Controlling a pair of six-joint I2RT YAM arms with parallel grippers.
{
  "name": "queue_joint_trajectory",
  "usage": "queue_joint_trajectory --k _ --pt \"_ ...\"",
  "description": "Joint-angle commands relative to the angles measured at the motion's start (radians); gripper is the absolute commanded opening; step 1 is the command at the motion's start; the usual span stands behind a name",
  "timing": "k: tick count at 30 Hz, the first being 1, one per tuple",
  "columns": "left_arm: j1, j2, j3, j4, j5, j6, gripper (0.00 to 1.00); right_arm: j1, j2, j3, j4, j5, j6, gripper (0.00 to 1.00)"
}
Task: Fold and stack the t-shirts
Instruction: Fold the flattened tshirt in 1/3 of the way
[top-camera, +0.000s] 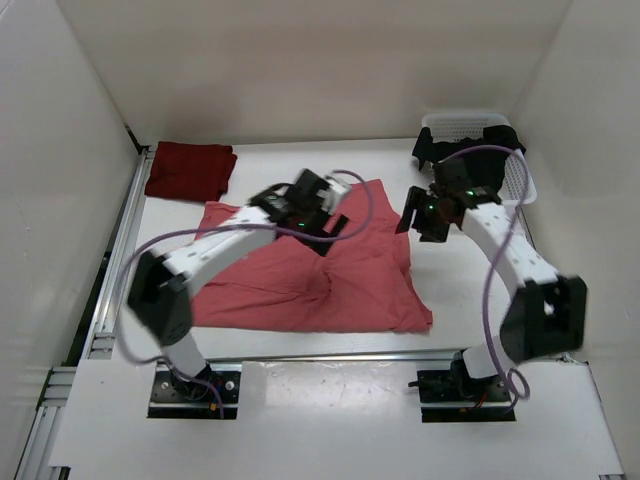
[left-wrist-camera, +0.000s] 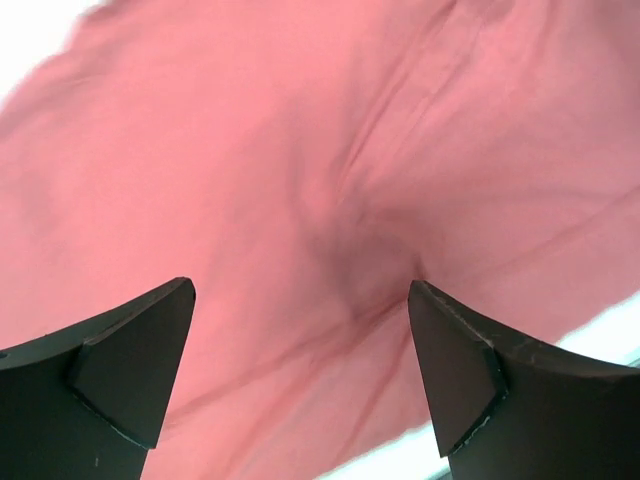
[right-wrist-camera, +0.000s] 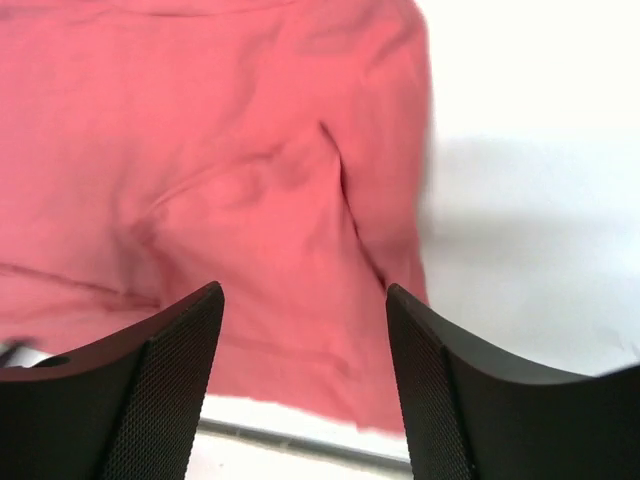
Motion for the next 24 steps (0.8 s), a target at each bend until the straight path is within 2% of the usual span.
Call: queue_joint_trajectory --k 1,2,3,5,6,8,9,12,17,24 --pt "0.124 -0.293 -0.135 -0.101 -0.115 0.000 1.00 -0.015 -0.153 -0.093 -0.170 0.086 0.061 0.71" --pt "0.185 -0.342 -0.193 -0.110 -0.128 0.000 1.00 -0.015 -0.211 -0.136 -0.188 0.086 0.087 0.71" --pt "0.329 -0.391 -0.309 -0.110 -0.128 0.000 1.00 -0.015 -0.243 -0.182 -0.197 0.086 0.100 0.71" --pt "0.483 -0.516 -0.411 -0.136 -0.149 0.000 1.00 -0.024 -0.356 -0.319 -0.197 0.073 0.153 0.71" --pt "0.619 -0.550 -0.490 -0.136 -0.149 0.000 1.00 -0.024 -0.398 -0.359 -0.197 0.073 0.173 0.71" --pt "0.739 -0.639 -0.563 -0.148 -0.117 0.000 1.00 -0.033 -0.505 -0.475 -0.167 0.073 0.235 0.71" --pt "0.835 -0.660 -0.625 -0.148 -0.107 0.000 1.00 -0.033 -0.532 -0.511 -0.166 0.064 0.249 0.71" --pt "0.983 -0.700 -0.725 -0.136 -0.068 0.000 1.00 -0.033 -0.572 -0.632 -0.119 0.035 0.279 0.71" --pt "1.109 -0.627 -0.783 -0.061 -0.068 0.000 1.00 -0.042 -0.593 -0.781 -0.041 0.000 0.302 0.71" --pt "1.183 -0.507 -0.773 0.000 0.103 0.000 1.00 -0.042 -0.626 -0.867 0.128 -0.011 0.302 0.71"
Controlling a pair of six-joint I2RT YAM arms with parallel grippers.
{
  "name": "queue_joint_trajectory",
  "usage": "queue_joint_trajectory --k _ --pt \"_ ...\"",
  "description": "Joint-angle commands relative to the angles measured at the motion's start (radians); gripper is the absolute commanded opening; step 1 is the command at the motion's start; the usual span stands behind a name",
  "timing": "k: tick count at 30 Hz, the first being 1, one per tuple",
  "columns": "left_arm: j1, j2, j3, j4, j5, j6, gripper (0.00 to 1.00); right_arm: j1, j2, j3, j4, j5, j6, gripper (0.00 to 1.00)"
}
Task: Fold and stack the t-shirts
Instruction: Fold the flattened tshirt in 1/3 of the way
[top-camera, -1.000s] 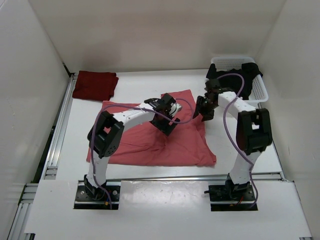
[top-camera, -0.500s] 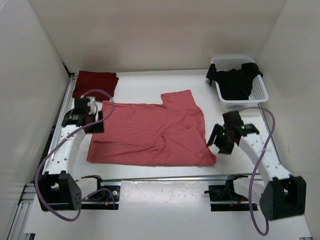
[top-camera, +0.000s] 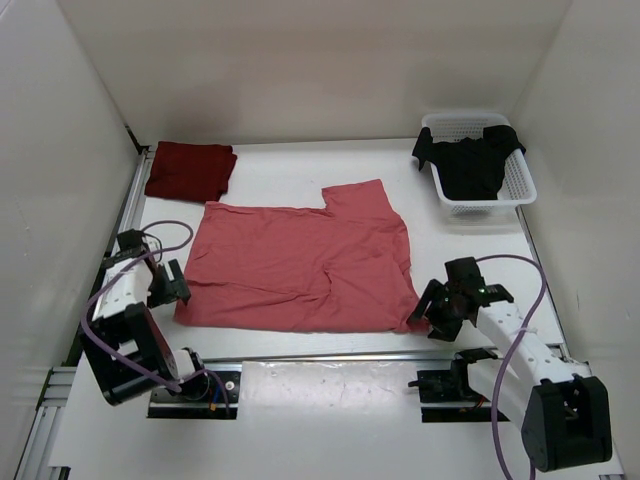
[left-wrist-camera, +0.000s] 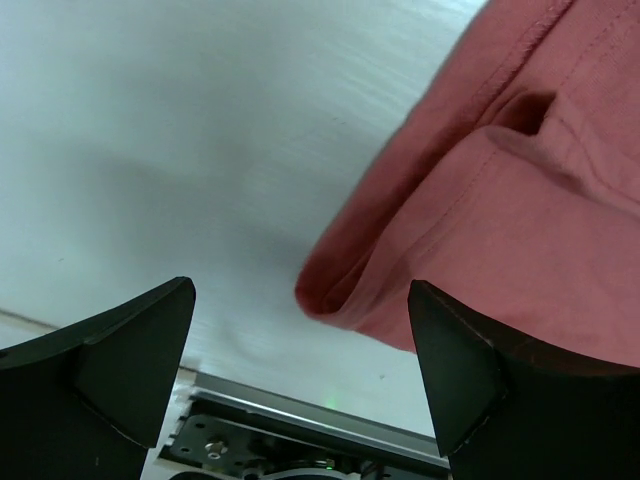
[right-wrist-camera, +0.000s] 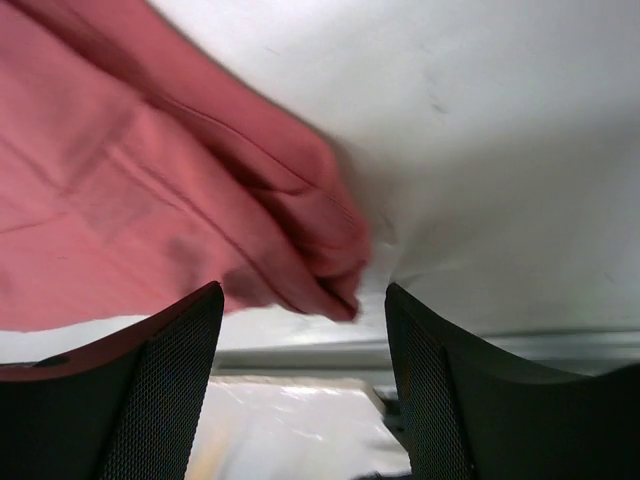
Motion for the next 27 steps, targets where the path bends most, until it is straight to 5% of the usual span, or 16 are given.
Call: queue_joint_trajectory --k 1,6,10,11,13,14,27 --pt "0.016 0.010 0.011 0.043 0.136 0.000 1.00 -0.012 0.002 -0.051 0.165 -0.003 -0.002 0.71" --pt "0.016 0.023 -0.033 0.063 0.148 0.000 0.89 -0.013 0.041 -0.051 0.175 -0.036 0.009 0.63" --pt "0.007 0.047 -0.055 0.073 0.148 0.000 0.60 -0.013 0.041 -0.042 0.166 -0.046 0.018 0.39" --pt "0.007 0.047 -0.055 0.073 0.148 0.000 0.42 -0.013 0.041 -0.042 0.155 -0.046 0.018 0.24" --pt "0.007 0.058 -0.055 0.073 0.148 0.000 0.15 -0.013 0.041 -0.022 0.126 -0.037 0.018 0.13" --pt "0.007 0.058 -0.055 0.073 0.148 0.000 0.10 -0.013 0.041 -0.022 0.114 -0.036 0.018 0.05" --pt "0.007 -0.198 -0.105 -0.215 -0.091 0.000 0.10 -0.013 -0.139 0.116 -0.342 0.051 0.153 0.00"
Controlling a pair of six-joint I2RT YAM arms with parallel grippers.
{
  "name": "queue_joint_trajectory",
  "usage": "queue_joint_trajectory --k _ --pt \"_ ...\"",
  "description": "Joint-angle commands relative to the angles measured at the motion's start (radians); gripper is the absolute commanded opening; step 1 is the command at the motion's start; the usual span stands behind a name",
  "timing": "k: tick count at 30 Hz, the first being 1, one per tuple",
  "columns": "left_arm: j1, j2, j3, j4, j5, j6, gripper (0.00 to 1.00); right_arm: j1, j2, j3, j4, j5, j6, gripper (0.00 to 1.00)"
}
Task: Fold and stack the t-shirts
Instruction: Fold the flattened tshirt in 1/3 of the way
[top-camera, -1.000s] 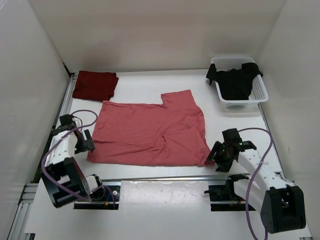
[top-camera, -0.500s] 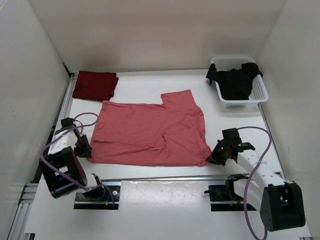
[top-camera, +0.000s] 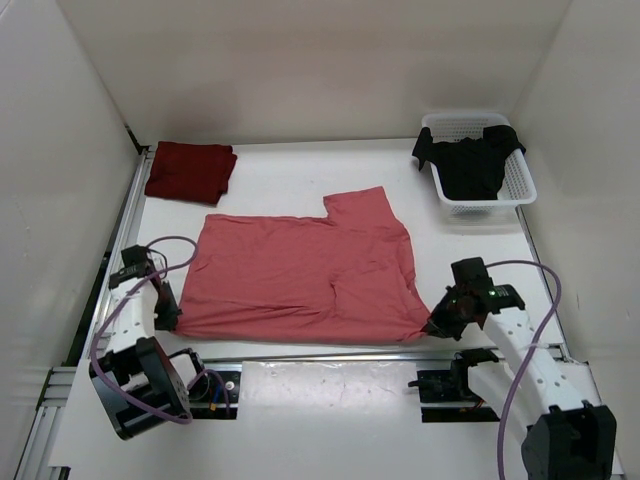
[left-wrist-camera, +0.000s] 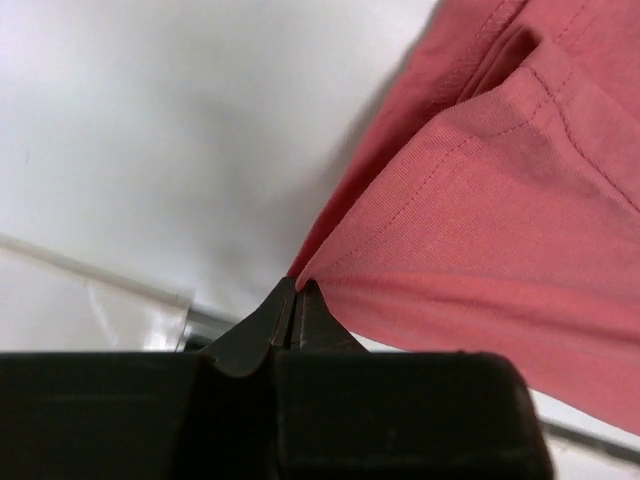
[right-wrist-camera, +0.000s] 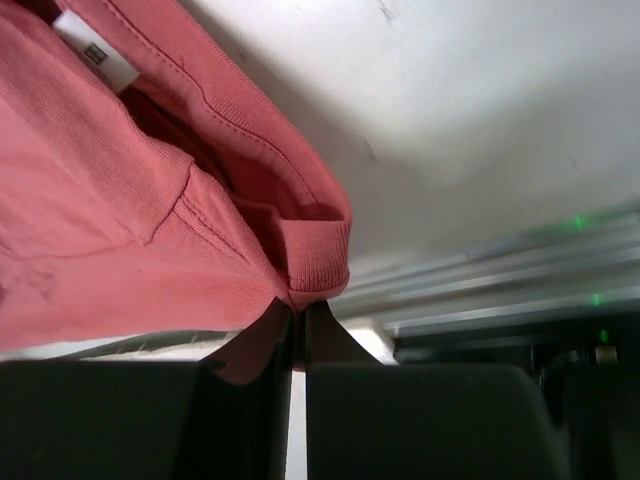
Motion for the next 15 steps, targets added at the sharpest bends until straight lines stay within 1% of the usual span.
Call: queue_joint_trajectory --k 1,3,5,6,7,8,9,10,11,14,15 --pt "-0.001 -0.034 0.006 -0.138 -0.100 0.001 0.10 -0.005 -0.057 0.044 -0.180 0.059 0.094 0.00" --pt "-0.001 -0.034 0.007 -0.199 -0.111 0.001 0.10 -0.005 -0.104 0.055 -0.243 0.068 0.152 0.00" --pt "-0.001 -0.025 0.007 -0.200 -0.123 0.001 0.10 -0.005 -0.162 0.043 -0.292 0.077 0.180 0.00" --pt "-0.001 -0.025 -0.009 -0.200 -0.138 0.001 0.10 -0.005 -0.181 0.043 -0.306 0.077 0.190 0.03" --pt "-0.001 -0.034 -0.019 -0.200 -0.139 0.001 0.19 -0.005 -0.205 0.043 -0.321 0.077 0.201 0.22" --pt "-0.001 -0.045 -0.020 -0.200 -0.139 0.001 0.31 -0.005 -0.206 0.043 -0.347 0.086 0.201 0.41" --pt "-0.001 -0.045 -0.020 -0.200 -0.139 0.001 0.49 -0.005 -0.216 0.043 -0.347 0.086 0.186 0.56" --pt "-0.001 -0.059 -0.029 -0.200 -0.139 0.001 0.70 -0.005 -0.207 0.043 -0.347 0.086 0.174 0.70" --pt "-0.001 -0.071 -0.029 -0.185 -0.148 0.001 1.00 -0.005 -0.198 0.043 -0.357 0.077 0.160 0.73" --pt "-0.001 -0.080 0.039 -0.156 -0.139 0.001 1.00 -0.005 -0.131 0.125 -0.325 0.063 0.082 0.79" --pt "-0.001 -0.080 0.071 -0.137 -0.127 0.001 1.00 -0.005 -0.105 0.203 -0.270 0.053 0.056 0.79"
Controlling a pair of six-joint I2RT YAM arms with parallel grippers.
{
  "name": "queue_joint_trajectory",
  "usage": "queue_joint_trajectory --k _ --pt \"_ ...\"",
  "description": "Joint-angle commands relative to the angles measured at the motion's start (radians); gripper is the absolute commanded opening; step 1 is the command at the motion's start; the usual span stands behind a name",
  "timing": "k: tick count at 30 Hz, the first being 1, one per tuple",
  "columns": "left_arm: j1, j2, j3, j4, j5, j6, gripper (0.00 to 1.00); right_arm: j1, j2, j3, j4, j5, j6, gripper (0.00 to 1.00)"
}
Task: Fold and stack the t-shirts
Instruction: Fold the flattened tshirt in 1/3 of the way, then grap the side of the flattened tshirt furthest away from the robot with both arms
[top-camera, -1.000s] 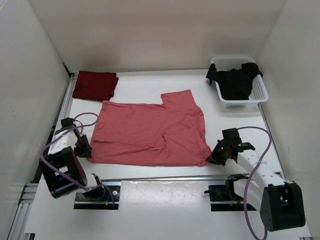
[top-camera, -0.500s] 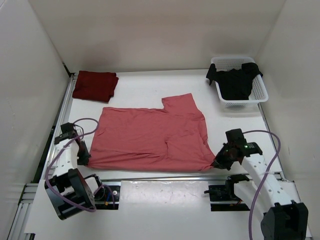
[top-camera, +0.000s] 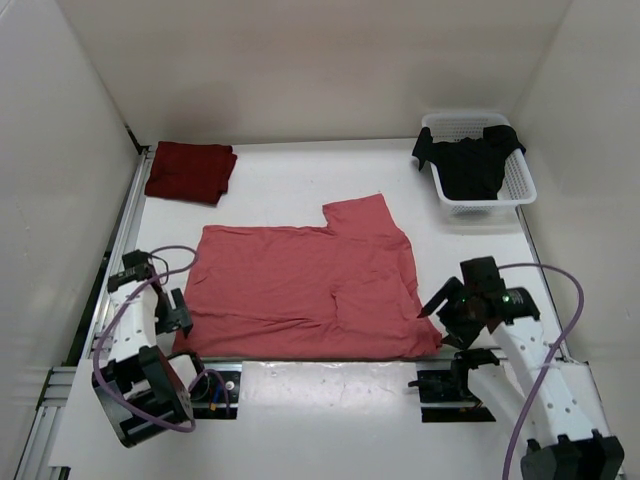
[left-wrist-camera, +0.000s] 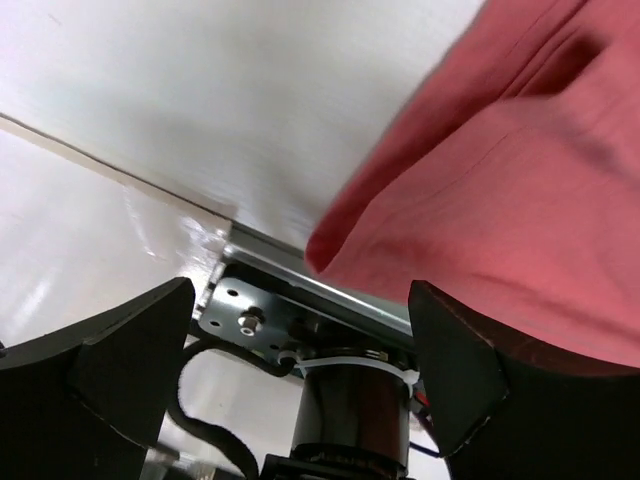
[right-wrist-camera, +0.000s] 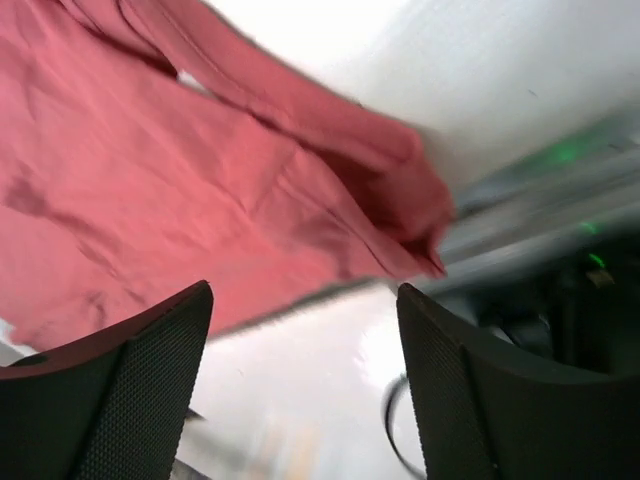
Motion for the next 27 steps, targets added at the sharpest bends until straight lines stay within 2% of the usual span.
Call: queue_joint_trajectory --k 1,2,3,5,6,8,9,10,11,12,13,14,15,16,20,23,27 --pt "-0.001 -0.027 0.119 0.080 0.042 0.000 1.00 0.004 0.121 0.167 -0.068 -0.010 -0.164 0.80" --pt "-0.001 -0.006 0.164 0.097 0.077 0.000 1.00 0.004 0.174 0.222 -0.037 -0.010 -0.209 0.82" --pt "-0.011 0.040 0.269 0.107 0.117 0.000 1.00 0.013 0.311 0.362 -0.005 -0.010 -0.249 0.82" --pt "-0.035 0.115 0.381 0.150 0.211 0.000 1.00 0.036 0.472 0.534 0.009 0.086 -0.356 0.82" --pt "-0.061 0.204 0.490 0.164 0.236 0.000 1.00 0.065 0.639 0.720 0.009 0.121 -0.389 0.82" --pt "-0.089 0.294 0.589 0.198 0.289 0.000 1.00 0.088 0.807 0.913 0.034 0.163 -0.470 0.82" --pt "-0.112 0.340 0.677 0.228 0.302 0.000 1.00 0.097 0.978 1.016 0.034 0.175 -0.485 0.82" --pt "-0.126 0.426 0.717 0.241 0.302 0.000 1.00 0.097 1.063 1.220 0.034 0.175 -0.496 0.82" --pt "-0.142 0.466 0.751 0.255 0.287 0.000 1.00 0.097 1.146 1.332 0.011 0.175 -0.496 0.82" --pt "-0.161 0.503 0.782 0.279 0.265 0.000 1.00 0.097 1.308 1.439 -0.008 0.175 -0.496 0.82" --pt "-0.196 0.567 0.829 0.291 0.247 0.000 1.00 0.097 1.382 1.627 -0.032 0.175 -0.505 0.82" --pt "-0.210 0.598 0.847 0.302 0.237 0.000 1.00 0.097 1.445 1.697 -0.032 0.175 -0.496 0.82" --pt "-0.233 0.626 0.880 0.302 0.237 0.000 1.00 0.097 1.546 1.742 -0.032 0.175 -0.496 0.82" --pt "-0.244 0.678 0.897 0.313 0.237 0.000 1.00 0.097 1.580 1.764 0.015 0.187 -0.480 0.82" --pt "-0.273 0.798 0.956 0.345 0.237 0.000 1.00 0.097 1.672 1.666 0.178 0.237 -0.437 0.82" --pt "-0.273 0.893 1.012 0.364 0.246 0.000 1.00 0.097 1.778 1.763 0.187 0.275 -0.395 0.82" --pt "-0.273 0.965 1.057 0.364 0.273 0.000 1.00 0.108 1.838 1.801 0.212 0.284 -0.365 0.82"
